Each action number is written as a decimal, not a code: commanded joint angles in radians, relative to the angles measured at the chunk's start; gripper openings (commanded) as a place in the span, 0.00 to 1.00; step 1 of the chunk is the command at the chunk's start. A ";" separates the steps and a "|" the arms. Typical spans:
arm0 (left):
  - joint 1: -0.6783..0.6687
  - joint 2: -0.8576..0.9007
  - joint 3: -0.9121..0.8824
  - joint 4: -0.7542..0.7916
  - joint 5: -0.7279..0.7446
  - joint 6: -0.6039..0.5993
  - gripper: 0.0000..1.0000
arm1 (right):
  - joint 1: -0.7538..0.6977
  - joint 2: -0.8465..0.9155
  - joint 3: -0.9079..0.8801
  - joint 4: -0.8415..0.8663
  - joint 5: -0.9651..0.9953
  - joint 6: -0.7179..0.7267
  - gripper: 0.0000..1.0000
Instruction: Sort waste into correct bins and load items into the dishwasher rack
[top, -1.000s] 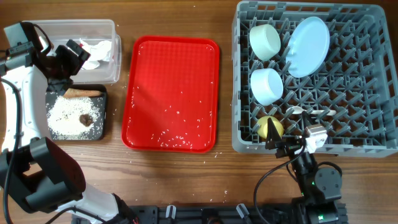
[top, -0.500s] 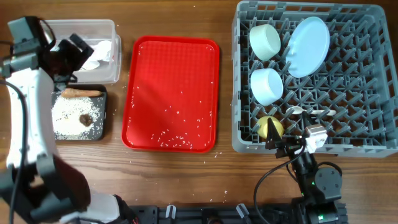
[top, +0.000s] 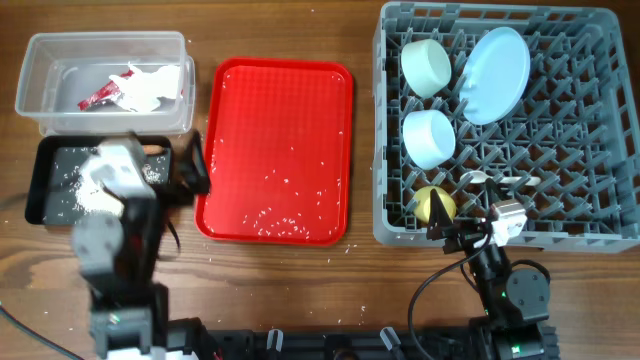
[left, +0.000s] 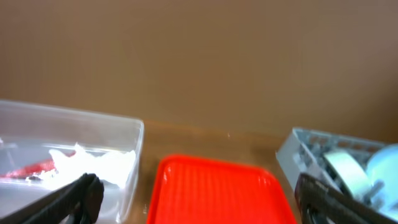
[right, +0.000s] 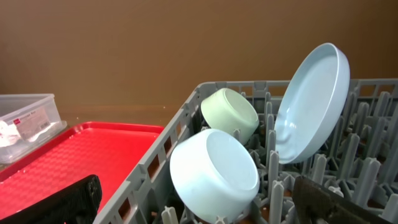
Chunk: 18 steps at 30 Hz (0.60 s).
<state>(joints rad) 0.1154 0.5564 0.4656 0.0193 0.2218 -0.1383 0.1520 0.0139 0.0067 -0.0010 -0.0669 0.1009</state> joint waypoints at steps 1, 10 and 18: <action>0.006 -0.206 -0.237 0.076 0.029 0.018 1.00 | 0.007 -0.009 -0.002 0.003 0.003 0.007 1.00; -0.007 -0.449 -0.389 0.004 -0.003 0.019 1.00 | 0.007 -0.009 -0.002 0.003 0.003 0.007 1.00; -0.007 -0.536 -0.431 -0.033 -0.042 0.020 1.00 | 0.007 -0.009 -0.002 0.003 0.003 0.007 1.00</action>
<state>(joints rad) 0.1131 0.0452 0.0765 -0.0151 0.2054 -0.1341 0.1520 0.0135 0.0063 -0.0006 -0.0669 0.1009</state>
